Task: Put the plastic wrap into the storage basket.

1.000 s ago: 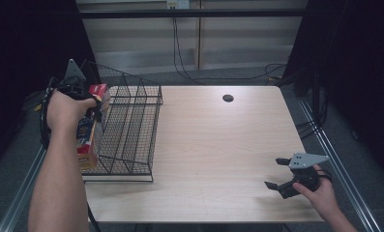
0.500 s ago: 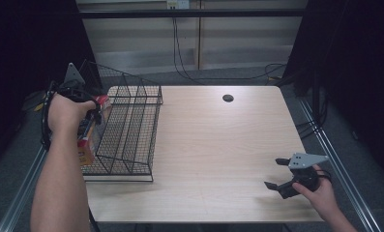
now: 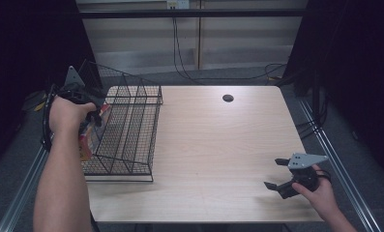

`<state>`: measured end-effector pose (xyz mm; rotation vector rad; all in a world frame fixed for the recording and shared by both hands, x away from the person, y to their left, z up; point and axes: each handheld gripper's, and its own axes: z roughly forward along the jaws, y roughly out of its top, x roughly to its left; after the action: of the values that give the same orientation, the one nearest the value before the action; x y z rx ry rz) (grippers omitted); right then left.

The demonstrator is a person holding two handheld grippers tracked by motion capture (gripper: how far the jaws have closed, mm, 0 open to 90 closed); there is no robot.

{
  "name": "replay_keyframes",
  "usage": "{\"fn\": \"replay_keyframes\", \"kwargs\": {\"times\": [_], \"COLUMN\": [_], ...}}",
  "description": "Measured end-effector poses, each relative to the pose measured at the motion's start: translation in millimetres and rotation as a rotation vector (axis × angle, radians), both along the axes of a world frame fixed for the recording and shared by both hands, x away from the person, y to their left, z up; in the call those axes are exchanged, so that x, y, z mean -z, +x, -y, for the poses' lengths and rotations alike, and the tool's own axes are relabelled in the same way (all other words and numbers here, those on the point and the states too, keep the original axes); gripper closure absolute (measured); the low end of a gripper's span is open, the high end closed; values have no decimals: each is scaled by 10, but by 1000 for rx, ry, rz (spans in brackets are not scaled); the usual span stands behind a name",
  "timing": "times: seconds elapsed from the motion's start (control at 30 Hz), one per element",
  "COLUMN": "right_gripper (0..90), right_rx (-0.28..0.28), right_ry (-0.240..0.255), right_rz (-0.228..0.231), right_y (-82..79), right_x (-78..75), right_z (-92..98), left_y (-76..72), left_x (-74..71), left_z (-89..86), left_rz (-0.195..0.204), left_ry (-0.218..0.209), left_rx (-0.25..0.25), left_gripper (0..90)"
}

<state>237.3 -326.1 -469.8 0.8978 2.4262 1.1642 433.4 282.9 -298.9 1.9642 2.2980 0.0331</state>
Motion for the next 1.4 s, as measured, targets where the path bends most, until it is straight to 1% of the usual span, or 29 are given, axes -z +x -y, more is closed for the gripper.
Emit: {"fn": "replay_keyframes", "kwargs": {"times": [0.1,0.17,0.2,0.27,0.3,0.33,0.43,0.47,0.5,0.53,0.57,0.63,0.7,0.73,0.77,0.8,0.83,0.87,0.9,0.97,1.0,1.03,1.07,1.13,1.17,1.2,1.23,1.33,1.4], "right_gripper": [47,47,47,47,47,47,48,47,47,47,47,47,47,47,47,47,47,47,47,47,47,47,47,48,47,47,47,47,47], "right_rx": [1,-4,-4,-3,-4,-3,3,-1,-1,-1,-3,-7,-3,-3,-4,-3,-2,-4,-4,-8,-5,-6,-5,-8,-9,-8,-7,-4,-2], "right_ry": [-4,-3,-2,-4,-4,-4,-5,-1,-2,-2,-4,-2,-3,-2,-3,-5,-3,-2,-2,-1,-2,-1,1,1,2,1,-1,0,-7], "right_rz": [1,-3,-1,-1,0,0,0,-1,0,0,0,0,1,-1,0,1,0,0,0,0,1,0,-1,4,4,3,3,0,7], "right_y": [0,3,5,2,2,1,-3,0,0,0,-1,-3,-4,-3,-1,0,1,2,2,2,1,1,1,2,3,3,4,0,-1], "right_x": [1,3,4,2,2,1,-1,1,2,2,2,0,-1,0,1,1,2,2,2,2,1,0,-1,-4,-5,-4,-3,-11,-16], "right_z": [-3,-5,-7,-9,-9,-8,-3,-3,-4,-4,-9,-15,-13,-11,-10,-10,-12,-14,-14,-17,-16,-16,-16,-15,-15,-16,-17,-20,-24], "left_y": [9,20,30,37,38,35,42,38,40,40,47,58,55,47,45,40,32,29,29,20,14,12,11,0,-5,-12,-18,-47,-57], "left_x": [4,17,18,12,25,27,21,29,39,39,29,16,26,26,-7,-20,-8,-24,-24,-25,-35,-43,-79,-107,-136,-155,-183,-260,-286], "left_z": [11,33,45,32,45,31,28,27,47,47,59,70,84,84,60,54,63,48,48,57,56,65,54,78,87,102,109,156,168], "left_rz": [-4,-16,-20,-47,-32,-34,-37,-32,-17,-17,-30,-38,-1,29,15,23,46,30,30,51,61,77,54,74,71,88,92,127,137], "left_ry": [2,15,21,22,21,25,10,18,29,29,41,36,40,41,29,26,26,20,20,31,34,30,14,22,7,11,19,-2,6], "left_rx": [-10,11,-1,26,4,22,5,20,6,6,31,36,11,-4,7,7,-8,-2,-2,-13,-4,-15,3,3,9,5,19,12,23], "left_gripper": [416,414,413,411,409,408,404,403,403,402,401,397,391,390,390,388,387,384,372,361,350,338,331,319,313,306,288,277,274]}}
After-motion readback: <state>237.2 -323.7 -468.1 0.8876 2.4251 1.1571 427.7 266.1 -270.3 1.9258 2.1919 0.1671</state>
